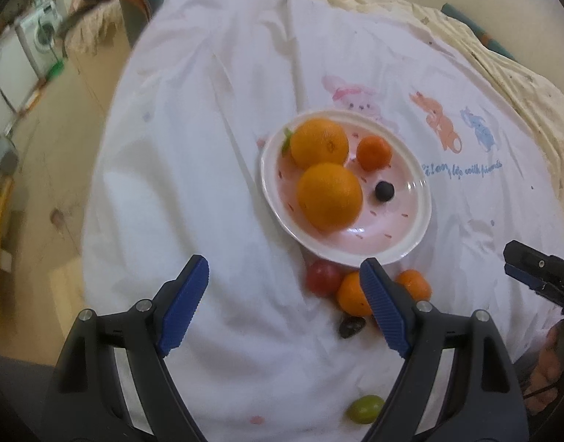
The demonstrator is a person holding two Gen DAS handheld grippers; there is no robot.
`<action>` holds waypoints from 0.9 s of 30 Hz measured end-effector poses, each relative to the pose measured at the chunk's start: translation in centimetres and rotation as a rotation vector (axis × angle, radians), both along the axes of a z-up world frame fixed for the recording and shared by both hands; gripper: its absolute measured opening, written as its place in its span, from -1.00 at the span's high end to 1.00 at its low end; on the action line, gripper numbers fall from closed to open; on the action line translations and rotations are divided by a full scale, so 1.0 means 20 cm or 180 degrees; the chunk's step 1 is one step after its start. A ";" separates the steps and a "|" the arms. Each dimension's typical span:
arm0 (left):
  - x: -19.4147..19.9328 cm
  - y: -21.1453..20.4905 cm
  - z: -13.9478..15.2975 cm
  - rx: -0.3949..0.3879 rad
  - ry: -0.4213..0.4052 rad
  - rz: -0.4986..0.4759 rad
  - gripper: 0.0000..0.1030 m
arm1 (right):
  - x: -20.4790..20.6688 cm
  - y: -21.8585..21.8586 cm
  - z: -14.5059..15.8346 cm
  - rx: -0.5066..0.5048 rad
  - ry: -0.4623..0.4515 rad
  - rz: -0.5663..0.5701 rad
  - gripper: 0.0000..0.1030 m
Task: Organize fruits
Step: 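Withdraw both open grippers from the plate toward the remaining fruit, then grasp a dark plum with the left gripper while the right gripper grasps a tangerine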
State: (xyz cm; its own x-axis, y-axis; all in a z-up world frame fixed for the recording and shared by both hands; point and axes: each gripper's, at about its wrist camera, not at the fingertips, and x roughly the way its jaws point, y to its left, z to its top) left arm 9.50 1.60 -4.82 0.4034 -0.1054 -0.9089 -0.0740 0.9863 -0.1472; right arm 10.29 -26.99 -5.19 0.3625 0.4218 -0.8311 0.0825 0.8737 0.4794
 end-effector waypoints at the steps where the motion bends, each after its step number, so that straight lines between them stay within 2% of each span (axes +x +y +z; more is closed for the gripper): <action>1: 0.00 -0.01 -0.02 -0.0062 0.0079 0.0005 -0.59 | 0.00 0.00 -0.01 0.0011 0.0017 -0.0014 -0.64; 3: 0.01 -0.04 -0.08 -0.0159 0.0261 -0.0020 -0.58 | 0.01 -0.01 -0.01 0.0027 0.0045 -0.0032 -0.64; 8: 0.02 -0.13 -0.17 -0.0269 0.0520 -0.0052 -0.56 | 0.02 -0.01 -0.03 0.0054 0.0095 -0.0035 -0.64; 10: 0.02 -0.16 -0.22 -0.0274 0.0663 -0.0057 -0.42 | 0.02 -0.01 -0.03 0.0046 0.0108 -0.0025 -0.64; 11: 0.01 -0.18 -0.24 -0.0265 0.0721 -0.0071 -0.21 | 0.03 -0.01 -0.04 0.0043 0.0117 -0.0024 -0.64; 12: 0.00 -0.20 -0.26 -0.0256 0.0788 -0.0116 -0.10 | 0.03 -0.01 -0.04 0.0043 0.0128 -0.0022 -0.64; 14: -0.01 -0.23 -0.29 -0.0245 0.0869 -0.0196 -0.06 | 0.03 -0.01 -0.05 0.0050 0.0157 -0.0011 -0.64; 17: -0.04 -0.29 -0.31 -0.0194 0.0898 -0.0355 0.08 | 0.03 0.00 -0.05 0.0084 0.0174 0.0002 -0.64; 19: -0.06 -0.32 -0.32 -0.0097 0.0914 -0.0469 0.27 | 0.04 0.01 -0.05 0.0100 0.0167 0.0026 -0.64; 20: -0.06 -0.34 -0.33 -0.0040 0.0914 -0.0515 0.44 | 0.04 0.01 -0.05 0.0100 0.0160 0.0040 -0.64; 22: -0.06 -0.36 -0.34 0.0047 0.0873 -0.0592 0.50 | 0.04 0.03 -0.04 0.0079 0.0150 0.0071 -0.64; 24: -0.06 -0.39 -0.34 0.0044 0.0837 -0.0666 0.66 | 0.04 0.03 -0.05 0.0063 0.0156 0.0088 -0.64; 27: -0.08 -0.41 -0.32 0.0124 0.0784 -0.0758 0.71 | 0.04 0.03 -0.05 0.0051 0.0182 0.0083 -0.64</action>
